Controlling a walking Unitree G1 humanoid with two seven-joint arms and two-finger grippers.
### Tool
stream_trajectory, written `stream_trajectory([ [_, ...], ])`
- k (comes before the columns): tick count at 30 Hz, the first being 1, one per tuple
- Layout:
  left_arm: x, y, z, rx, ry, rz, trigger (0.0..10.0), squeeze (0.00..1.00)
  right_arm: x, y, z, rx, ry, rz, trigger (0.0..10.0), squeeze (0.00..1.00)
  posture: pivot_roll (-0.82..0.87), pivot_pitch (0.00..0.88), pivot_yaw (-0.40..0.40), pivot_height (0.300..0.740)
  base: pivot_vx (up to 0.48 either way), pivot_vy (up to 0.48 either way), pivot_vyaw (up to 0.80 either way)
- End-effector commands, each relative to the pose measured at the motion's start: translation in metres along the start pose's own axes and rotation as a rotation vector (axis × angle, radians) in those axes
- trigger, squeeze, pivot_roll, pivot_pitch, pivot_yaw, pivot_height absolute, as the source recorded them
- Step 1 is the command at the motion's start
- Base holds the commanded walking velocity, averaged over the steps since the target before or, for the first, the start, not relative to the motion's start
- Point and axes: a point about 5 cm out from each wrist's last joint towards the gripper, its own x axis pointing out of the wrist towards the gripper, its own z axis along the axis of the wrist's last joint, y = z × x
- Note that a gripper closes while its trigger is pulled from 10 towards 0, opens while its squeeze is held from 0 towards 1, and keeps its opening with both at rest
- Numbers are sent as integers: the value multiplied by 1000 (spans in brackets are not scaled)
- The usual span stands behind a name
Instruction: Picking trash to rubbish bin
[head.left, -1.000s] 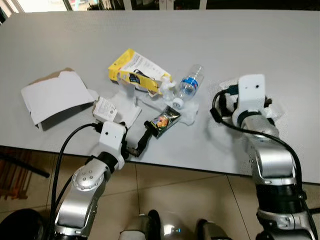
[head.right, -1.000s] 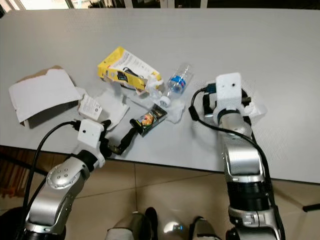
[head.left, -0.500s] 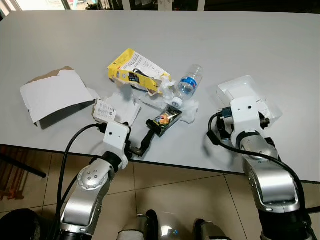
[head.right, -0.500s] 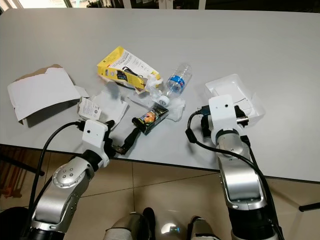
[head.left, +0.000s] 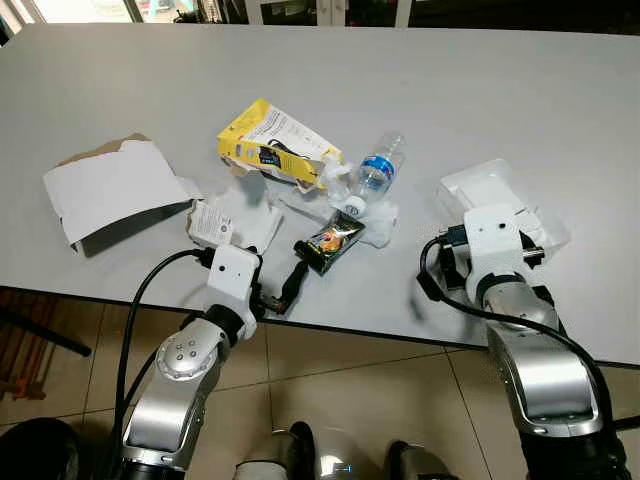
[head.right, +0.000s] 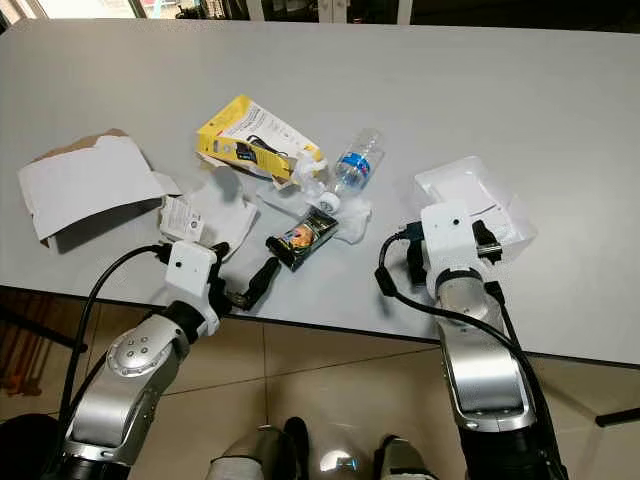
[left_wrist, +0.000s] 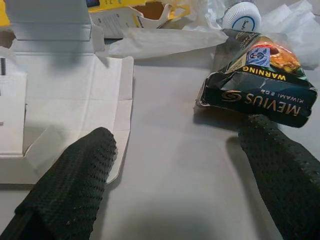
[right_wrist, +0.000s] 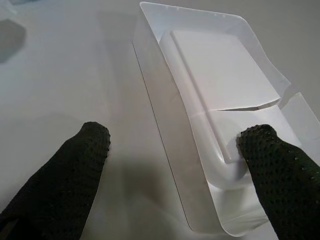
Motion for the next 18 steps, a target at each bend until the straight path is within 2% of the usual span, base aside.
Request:
stream_trajectory([
  [1,-1,3,-3,11,12,13,10000,0,1,4,-18,-2,84,13,4275,0,5,211,78,740,0,0,0],
  [2,-1,3,-3,11,12,13,10000,0,1,4,-18,2,85,14,1569,0,5,211,78,740,0,0,0],
  [3,-1,3,-3,11,12,13,10000,0,1,4,-18,2,85,14,1569,0,5,211,78,740,0,0,0],
  [4,-1,3,-3,12,13,11,10000,0,1,6,-19,6,90,18,745,0,7,211,76,740,0,0,0],
  [5,-1,3,-3,12,13,10,10000,0,1,6,-20,6,92,20,2392,0,7,211,76,740,0,0,0],
  [6,-2,2,-3,13,14,10,10000,0,1,6,-20,2,91,18,7020,0,7,211,76,740,0,0,0],
  [7,-2,2,-3,14,15,9,10000,0,1,6,-19,-5,84,14,8667,0,7,211,76,740,0,0,0],
  [8,-2,2,-4,14,16,9,10000,0,1,5,-18,-11,79,11,8667,0,7,211,76,740,0,0,0],
  [9,-2,2,-3,14,16,10,10000,0,1,3,-15,-38,59,-2,10000,0,7,211,76,740,0,0,0],
  [11,-2,3,-4,14,17,12,10000,0,2,-2,-10,-79,27,-26,10000,0,8,210,77,740,0,0,0],
  [18,-2,3,-3,15,15,10,10000,0,4,-10,-7,-100,4,-68,10000,0,8,210,77,740,0,0,0],
])
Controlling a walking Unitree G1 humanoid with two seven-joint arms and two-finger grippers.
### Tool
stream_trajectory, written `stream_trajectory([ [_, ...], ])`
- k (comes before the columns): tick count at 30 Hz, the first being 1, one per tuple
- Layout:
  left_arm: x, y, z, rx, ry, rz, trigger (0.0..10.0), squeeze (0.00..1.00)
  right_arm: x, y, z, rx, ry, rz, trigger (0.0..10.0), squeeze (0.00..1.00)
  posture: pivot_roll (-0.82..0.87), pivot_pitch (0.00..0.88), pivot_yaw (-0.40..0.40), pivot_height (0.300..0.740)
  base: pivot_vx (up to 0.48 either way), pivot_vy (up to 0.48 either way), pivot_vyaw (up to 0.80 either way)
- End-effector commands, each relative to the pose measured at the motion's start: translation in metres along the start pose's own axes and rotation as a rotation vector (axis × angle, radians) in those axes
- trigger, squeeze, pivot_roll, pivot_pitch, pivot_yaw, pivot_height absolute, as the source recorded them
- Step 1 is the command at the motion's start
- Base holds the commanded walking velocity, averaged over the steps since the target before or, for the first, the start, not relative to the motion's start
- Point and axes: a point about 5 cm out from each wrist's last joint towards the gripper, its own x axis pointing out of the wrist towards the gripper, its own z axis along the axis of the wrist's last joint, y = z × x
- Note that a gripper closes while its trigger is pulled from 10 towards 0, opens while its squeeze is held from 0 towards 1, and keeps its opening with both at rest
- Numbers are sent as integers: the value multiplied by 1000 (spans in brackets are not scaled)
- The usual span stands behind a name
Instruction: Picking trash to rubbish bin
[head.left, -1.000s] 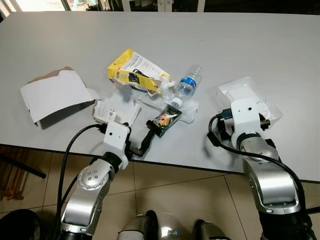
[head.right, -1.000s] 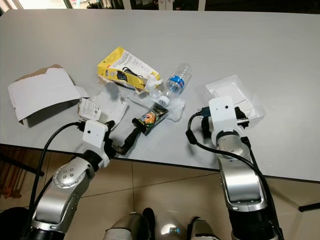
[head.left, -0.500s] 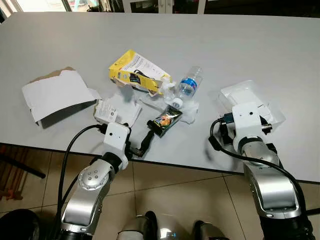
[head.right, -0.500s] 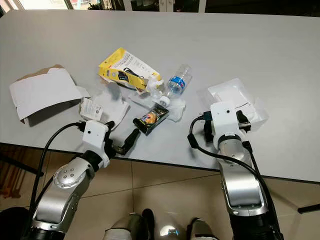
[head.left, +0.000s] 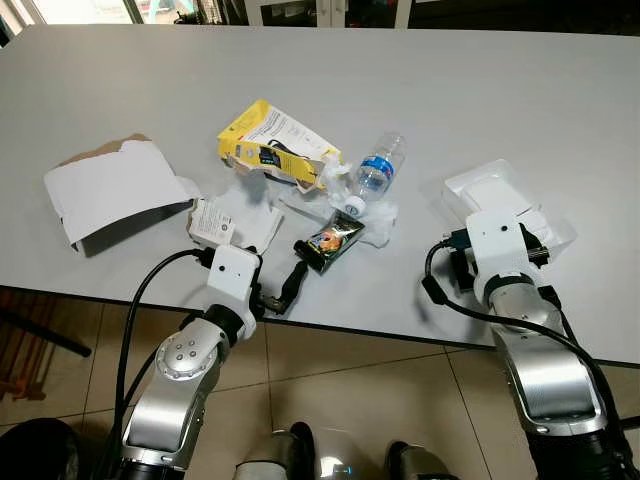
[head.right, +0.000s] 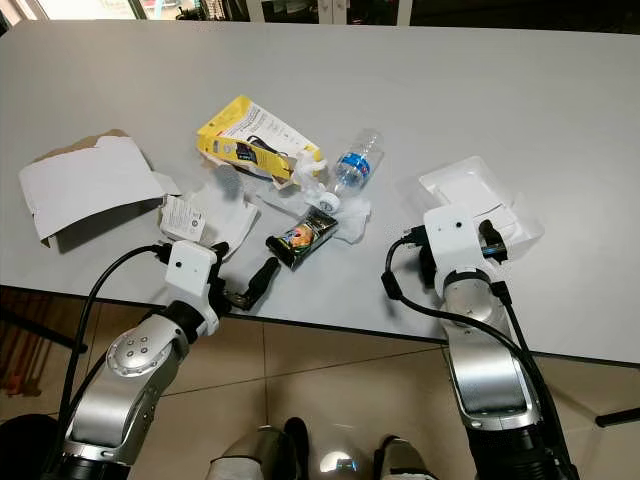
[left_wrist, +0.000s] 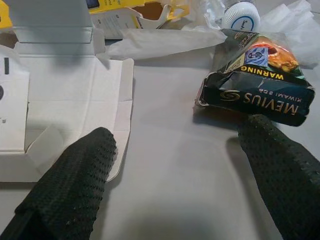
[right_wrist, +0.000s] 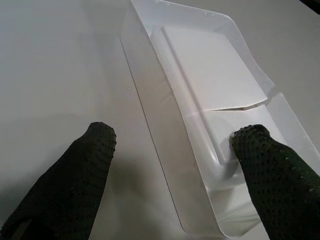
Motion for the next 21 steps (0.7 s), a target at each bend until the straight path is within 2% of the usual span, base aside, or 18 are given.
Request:
stream_trajectory([
  [1,-2,2,-4,9,15,9,10000,0,1,-3,-2,-10,6,-23,10000,0,8,210,77,740,0,0,0],
  [7,-2,2,-4,8,17,7,10000,0,1,-4,-3,-15,8,-35,10000,0,6,211,78,740,0,0,0],
  [8,-2,2,-4,8,18,7,10000,0,1,-5,-3,-14,4,-43,10000,98,6,211,78,740,0,0,0],
  [9,-2,2,-4,8,18,7,10000,0,1,-5,-3,-14,4,-43,10000,98,6,211,78,740,0,0,0],
  [10,-2,2,-5,7,18,6,10000,0,1,-6,-3,3,2,-43,10000,1000,4,211,79,740,0,0,0],
  [18,-1,2,-5,9,19,5,10000,0,3,-10,-8,-16,17,-55,10000,1000,4,210,78,740,0,0,0],
  [19,-1,2,-5,9,20,6,10000,0,4,-9,-10,-8,30,-51,10000,859,4,210,78,740,0,0,0],
  [20,-1,2,-5,9,20,6,10000,0,4,-9,-12,-1,38,-48,10000,859,4,210,78,740,0,0,0],
  [21,-1,2,-5,9,20,6,10000,0,4,-8,-14,11,48,-40,10000,420,6,211,79,740,0,0,0],
])
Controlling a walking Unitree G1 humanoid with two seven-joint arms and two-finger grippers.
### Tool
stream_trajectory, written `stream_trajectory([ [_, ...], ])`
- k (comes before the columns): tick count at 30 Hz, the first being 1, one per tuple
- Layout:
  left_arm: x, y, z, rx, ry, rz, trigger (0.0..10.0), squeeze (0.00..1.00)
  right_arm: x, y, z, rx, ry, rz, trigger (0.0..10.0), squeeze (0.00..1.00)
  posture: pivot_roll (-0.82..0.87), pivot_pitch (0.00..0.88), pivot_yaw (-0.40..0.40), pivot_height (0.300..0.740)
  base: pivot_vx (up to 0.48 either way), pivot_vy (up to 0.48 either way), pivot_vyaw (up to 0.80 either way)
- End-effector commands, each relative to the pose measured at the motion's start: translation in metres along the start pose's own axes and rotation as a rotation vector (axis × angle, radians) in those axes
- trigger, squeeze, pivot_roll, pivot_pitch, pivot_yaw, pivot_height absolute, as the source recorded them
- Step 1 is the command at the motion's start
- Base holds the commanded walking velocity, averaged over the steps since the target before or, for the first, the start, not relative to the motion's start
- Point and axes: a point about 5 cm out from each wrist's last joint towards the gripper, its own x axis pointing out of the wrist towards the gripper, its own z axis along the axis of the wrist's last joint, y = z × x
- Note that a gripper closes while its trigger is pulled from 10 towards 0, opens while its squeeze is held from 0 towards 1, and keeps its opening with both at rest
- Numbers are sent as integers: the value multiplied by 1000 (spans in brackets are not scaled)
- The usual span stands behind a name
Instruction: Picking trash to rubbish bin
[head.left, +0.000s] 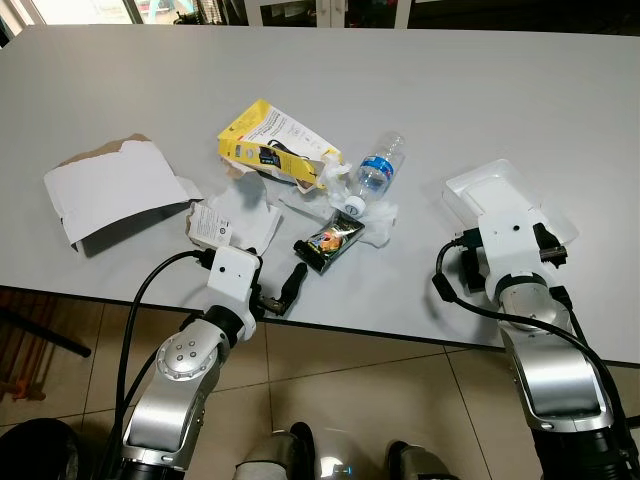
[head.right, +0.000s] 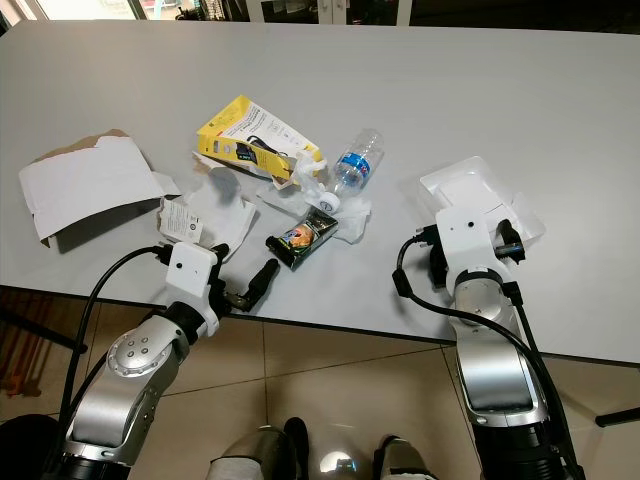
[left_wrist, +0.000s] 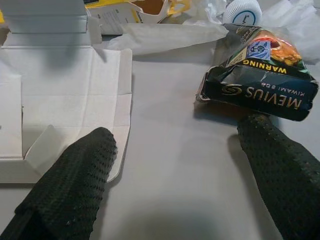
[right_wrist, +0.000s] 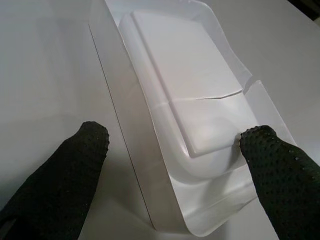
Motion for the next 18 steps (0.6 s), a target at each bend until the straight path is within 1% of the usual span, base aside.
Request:
stream_trajectory([
  [1,-1,2,-3,10,11,5,10000,0,1,2,-10,24,40,18,10000,420,6,211,79,740,0,0,0],
  [2,-1,2,-3,10,11,4,10000,0,2,3,-13,27,53,25,10000,188,6,211,79,740,0,0,0],
  [3,-1,2,-3,10,12,4,10000,0,3,3,-15,31,64,32,10000,59,6,211,79,740,0,0,0],
  [4,-1,2,-3,10,12,3,10000,0,4,5,-18,40,78,44,10000,0,7,210,80,740,0,0,0],
  [6,-2,1,-3,10,13,2,10000,0,6,7,-25,61,106,64,10000,0,7,210,80,740,0,0,0],
  [9,-2,1,-3,11,14,0,10000,0,9,11,-35,119,152,98,10000,0,11,212,77,740,0,0,0],
  [10,-2,1,-3,11,15,1,10000,0,10,12,-36,132,161,105,8510,0,15,211,77,740,0,0,0],
  [11,-3,1,-4,11,16,1,10000,0,10,13,-37,141,167,109,8510,0,15,211,77,740,0,0,0],
  [12,-3,2,-4,13,17,2,10000,0,10,15,-40,160,176,127,706,0,15,211,77,740,0,0,0],
  [13,-3,2,-4,13,17,2,10000,0,10,15,-40,160,176,127,706,0,15,211,77,740,0,0,0],
  [14,-3,2,-3,13,17,2,10000,0,10,16,-41,164,178,132,0,0,15,211,77,740,0,0,0],
  [18,-3,2,-3,16,16,2,10000,0,10,18,-43,174,183,134,0,0,21,209,81,740,0,0,0],
])
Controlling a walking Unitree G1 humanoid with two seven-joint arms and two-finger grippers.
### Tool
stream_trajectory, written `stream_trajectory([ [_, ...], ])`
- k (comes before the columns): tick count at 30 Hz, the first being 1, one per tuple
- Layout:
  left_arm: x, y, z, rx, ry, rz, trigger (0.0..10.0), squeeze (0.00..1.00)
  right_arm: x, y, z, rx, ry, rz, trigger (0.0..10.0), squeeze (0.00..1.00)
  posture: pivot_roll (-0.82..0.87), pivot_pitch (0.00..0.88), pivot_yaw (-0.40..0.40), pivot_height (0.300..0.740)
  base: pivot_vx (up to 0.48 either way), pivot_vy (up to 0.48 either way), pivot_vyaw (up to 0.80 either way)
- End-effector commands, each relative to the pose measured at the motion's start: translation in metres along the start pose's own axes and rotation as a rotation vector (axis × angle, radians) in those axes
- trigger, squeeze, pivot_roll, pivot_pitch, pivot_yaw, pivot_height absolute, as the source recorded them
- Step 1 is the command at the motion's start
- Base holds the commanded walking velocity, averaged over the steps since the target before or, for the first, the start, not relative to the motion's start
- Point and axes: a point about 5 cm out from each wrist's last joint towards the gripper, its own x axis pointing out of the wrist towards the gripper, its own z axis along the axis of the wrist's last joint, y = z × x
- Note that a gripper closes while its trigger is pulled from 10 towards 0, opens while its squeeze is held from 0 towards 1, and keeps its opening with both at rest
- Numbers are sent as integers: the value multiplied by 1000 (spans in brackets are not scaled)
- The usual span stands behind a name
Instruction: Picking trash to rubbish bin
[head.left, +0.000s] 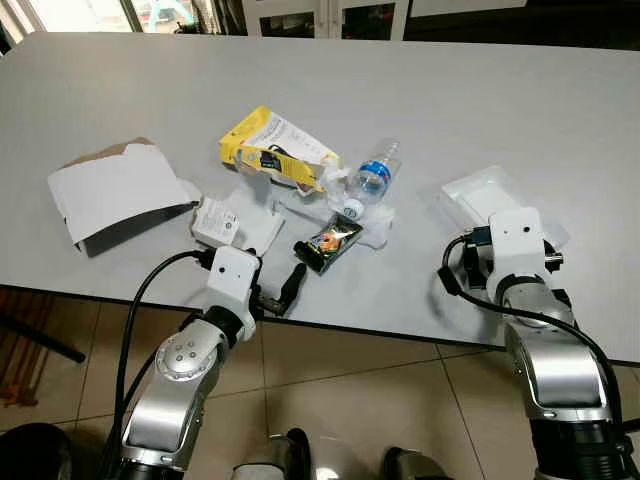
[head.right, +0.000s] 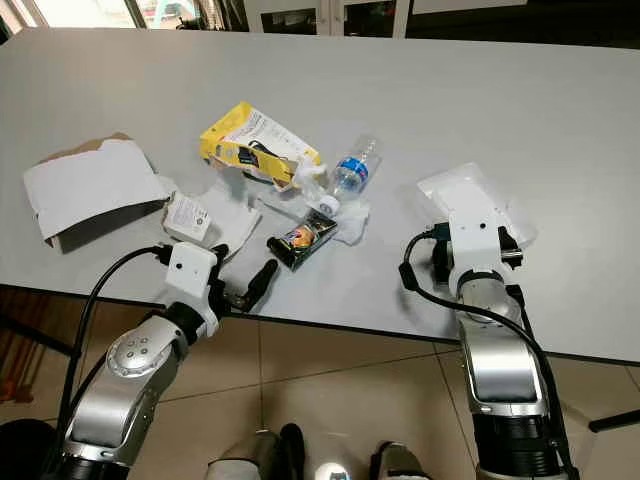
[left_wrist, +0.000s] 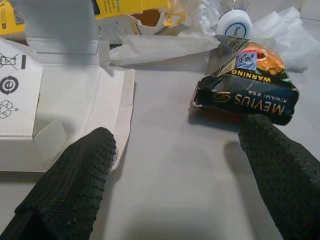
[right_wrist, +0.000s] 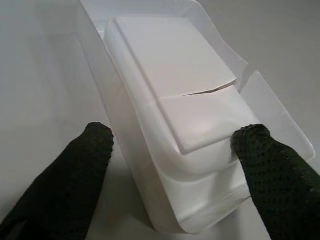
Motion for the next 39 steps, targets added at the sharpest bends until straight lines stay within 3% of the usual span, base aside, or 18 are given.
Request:
stream_trajectory([
  [1,-2,2,-2,14,12,2,10000,0,0,12,-33,31,155,69,0,0,22,206,84,740,0,0,0],
  [39,-1,2,-3,16,15,6,10000,0,4,5,-33,30,121,32,0,0,14,207,83,740,0,0,0],
])
